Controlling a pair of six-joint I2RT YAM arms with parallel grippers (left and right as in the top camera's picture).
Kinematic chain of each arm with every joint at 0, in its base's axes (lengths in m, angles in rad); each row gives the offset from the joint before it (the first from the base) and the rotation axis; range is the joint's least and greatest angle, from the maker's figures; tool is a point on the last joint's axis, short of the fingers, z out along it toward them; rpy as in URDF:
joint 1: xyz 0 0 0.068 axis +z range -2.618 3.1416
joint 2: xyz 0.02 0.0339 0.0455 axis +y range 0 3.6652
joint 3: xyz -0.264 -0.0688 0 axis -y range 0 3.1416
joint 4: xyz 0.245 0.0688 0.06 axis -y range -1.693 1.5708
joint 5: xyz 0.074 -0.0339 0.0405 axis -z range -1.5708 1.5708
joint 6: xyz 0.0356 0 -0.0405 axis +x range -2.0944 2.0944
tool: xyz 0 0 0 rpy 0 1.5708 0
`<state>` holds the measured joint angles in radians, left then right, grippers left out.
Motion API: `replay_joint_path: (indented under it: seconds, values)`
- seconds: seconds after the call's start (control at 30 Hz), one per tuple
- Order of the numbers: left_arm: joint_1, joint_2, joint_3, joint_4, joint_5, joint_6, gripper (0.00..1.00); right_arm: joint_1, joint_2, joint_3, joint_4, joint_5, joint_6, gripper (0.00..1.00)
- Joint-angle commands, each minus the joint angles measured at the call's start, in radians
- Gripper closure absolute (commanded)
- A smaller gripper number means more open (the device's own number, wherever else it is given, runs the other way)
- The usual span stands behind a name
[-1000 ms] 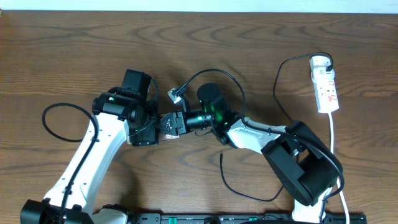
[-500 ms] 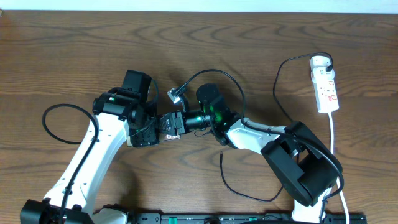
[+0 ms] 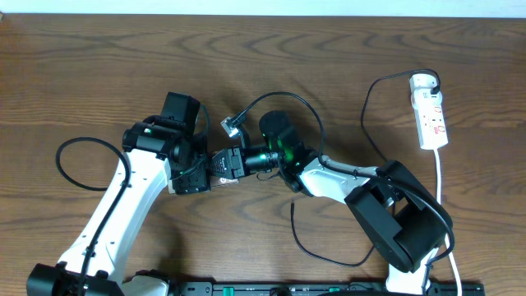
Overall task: Plug charger to phone and switch on socket
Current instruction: 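Grasp the phone's edge with right gripper beside left gripper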
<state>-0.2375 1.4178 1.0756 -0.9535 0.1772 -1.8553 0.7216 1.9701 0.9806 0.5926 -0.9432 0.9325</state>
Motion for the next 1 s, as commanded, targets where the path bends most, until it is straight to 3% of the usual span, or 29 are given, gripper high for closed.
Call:
replay_joint_path:
  seconds: [0.0,0.6,0.97]
  values:
    - [-0.005,0.0,0.008,-0.003,-0.003,-0.005,0.93,0.011,0.002,0.013,0.002,-0.01,-0.002,0.66]
    - [-0.005,0.0,0.008,-0.003,-0.006,-0.005,0.93,0.017,0.002,0.013,0.002,-0.01,-0.005,0.85]
    - [-0.005,0.0,0.008,-0.003,-0.006,-0.005,0.92,0.017,0.002,0.013,0.002,-0.009,-0.005,0.91]
